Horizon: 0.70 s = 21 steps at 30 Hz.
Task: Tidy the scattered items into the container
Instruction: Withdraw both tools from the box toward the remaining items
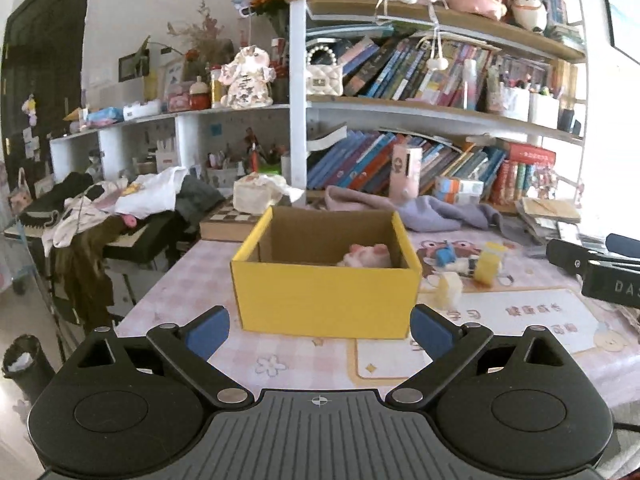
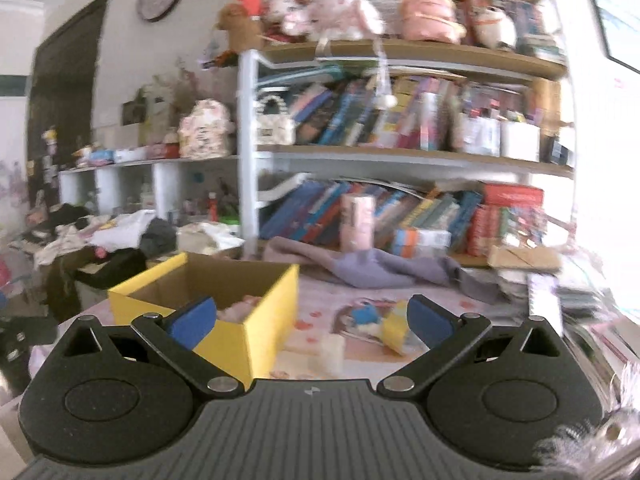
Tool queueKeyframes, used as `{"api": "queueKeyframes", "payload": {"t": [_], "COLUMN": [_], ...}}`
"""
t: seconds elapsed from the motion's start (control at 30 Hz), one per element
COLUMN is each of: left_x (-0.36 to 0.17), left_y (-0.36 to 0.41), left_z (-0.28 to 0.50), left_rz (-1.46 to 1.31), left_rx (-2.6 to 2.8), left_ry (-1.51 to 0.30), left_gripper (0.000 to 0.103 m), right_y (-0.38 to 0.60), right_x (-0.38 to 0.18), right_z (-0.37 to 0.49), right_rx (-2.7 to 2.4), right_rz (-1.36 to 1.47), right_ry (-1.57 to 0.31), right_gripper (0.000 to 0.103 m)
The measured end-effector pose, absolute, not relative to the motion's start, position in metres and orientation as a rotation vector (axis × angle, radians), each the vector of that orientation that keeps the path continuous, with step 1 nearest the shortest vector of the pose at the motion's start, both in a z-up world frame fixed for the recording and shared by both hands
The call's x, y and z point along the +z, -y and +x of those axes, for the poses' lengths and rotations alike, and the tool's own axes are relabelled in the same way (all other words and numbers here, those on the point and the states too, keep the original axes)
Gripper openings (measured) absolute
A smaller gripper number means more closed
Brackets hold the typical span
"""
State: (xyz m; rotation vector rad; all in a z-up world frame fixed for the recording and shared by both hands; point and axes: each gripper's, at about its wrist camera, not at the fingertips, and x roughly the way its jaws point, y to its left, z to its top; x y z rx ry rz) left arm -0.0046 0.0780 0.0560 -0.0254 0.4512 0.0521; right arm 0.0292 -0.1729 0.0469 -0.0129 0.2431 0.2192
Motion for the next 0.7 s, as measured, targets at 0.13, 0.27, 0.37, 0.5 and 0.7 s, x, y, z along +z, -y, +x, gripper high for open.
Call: {"api": "queueKeyframes", "payload": {"t": [0.13,0.27,0.37,0.5,0.7], "left_x": [0.046,0.033,0.026,0.019,0.012], "left_y": [-0.069,-0.050,-0.032,-0.008,0.023], "left_z": [-0.006,-0.002,0.001,0.005,0.010], "left_rz": [-0.037,0.021,0.082,0.136,0.182], "left_rx": [0.010,-0.052,-0.116,-0.216,-0.342], "left_ry": [-0.493,-0.544,-0.570,-0.605,-0.609], "left_gripper": [0.098,0.098,0.098,0.098,0.098], "right_y": [0.186,0.196,0.201,0.209,0.230], "right_x": [0.047,0.041,0.034,0.023,0.018], "right_z": [0.017,0.005,0.001,-0.001,-0.002], "right_rx": [0.157,0.094,0.056,0.005,0.008], "right_rz": [-0.019,-0.034,-0.058,-0.085,-0.016], "right_ry": [-0.277,-0.318,-0.348,-0.392,-0.442], "right_gripper": [0.101,0.101,0.101,0.095,0.091]}}
